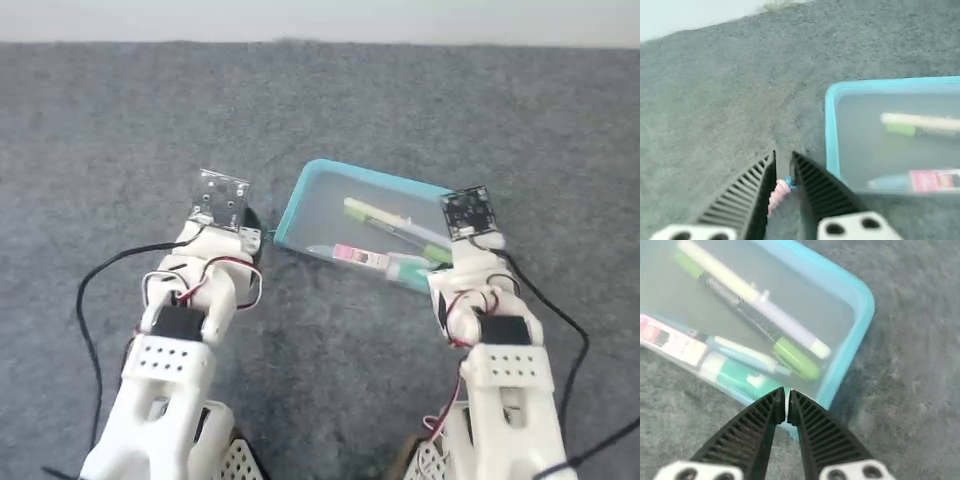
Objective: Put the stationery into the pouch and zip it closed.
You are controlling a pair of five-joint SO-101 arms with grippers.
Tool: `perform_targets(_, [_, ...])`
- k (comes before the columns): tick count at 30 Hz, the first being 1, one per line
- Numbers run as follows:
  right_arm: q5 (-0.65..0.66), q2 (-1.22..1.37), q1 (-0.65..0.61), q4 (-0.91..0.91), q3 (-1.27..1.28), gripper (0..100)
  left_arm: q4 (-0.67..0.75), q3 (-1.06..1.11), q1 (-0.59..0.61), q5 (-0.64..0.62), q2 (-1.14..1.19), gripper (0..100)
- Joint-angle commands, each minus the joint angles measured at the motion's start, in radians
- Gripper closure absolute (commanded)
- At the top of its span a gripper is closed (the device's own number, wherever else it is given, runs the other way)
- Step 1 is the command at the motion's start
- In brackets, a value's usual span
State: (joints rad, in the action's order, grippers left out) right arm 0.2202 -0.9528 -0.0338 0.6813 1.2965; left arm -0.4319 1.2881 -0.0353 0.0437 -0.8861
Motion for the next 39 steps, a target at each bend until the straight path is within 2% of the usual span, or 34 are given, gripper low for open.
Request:
perform_targets(1, [-0.052,-0.157,0.028,0.004,0.028,99.2,0.032,0.028,0.011,0.000,-0.201,98])
perform_targets(9, [-0.061,-0.555,0.024,-0.024,0.213,99.2,0.037,0.283,0.005,0.003,-0.752,98])
perform_targets(12, [-0.058,-0.719,0.024,-0.068,0.311,99.2,0.098,0.404,0.011,0.003,-0.962,98])
perform_targets(16, [-0.055,-0.881,0.024,-0.065,0.387,99.2,0.135,0.400,0.021,0.002,-0.887,98])
perform_targets(23, [-0.055,-0.823,0.016,-0.102,0.388,99.2,0.149,0.401,0.026,0.005,-0.845,98])
perform_targets(29, [-0.055,-0.823,-0.044,0.077,0.388,99.2,0.140,0.401,0.021,0.002,-0.844,98])
perform_targets(32, [-0.055,-0.823,-0.028,0.196,0.388,99.2,0.083,0.401,0.011,0.002,-0.844,98])
perform_targets(36, [-0.055,-0.823,0.025,0.312,0.388,99.2,-0.002,0.401,-0.086,0.003,-0.844,98])
perform_targets(39, [-0.055,-0.823,0.053,0.450,0.388,99.2,-0.155,0.401,-0.160,0.008,-0.844,98])
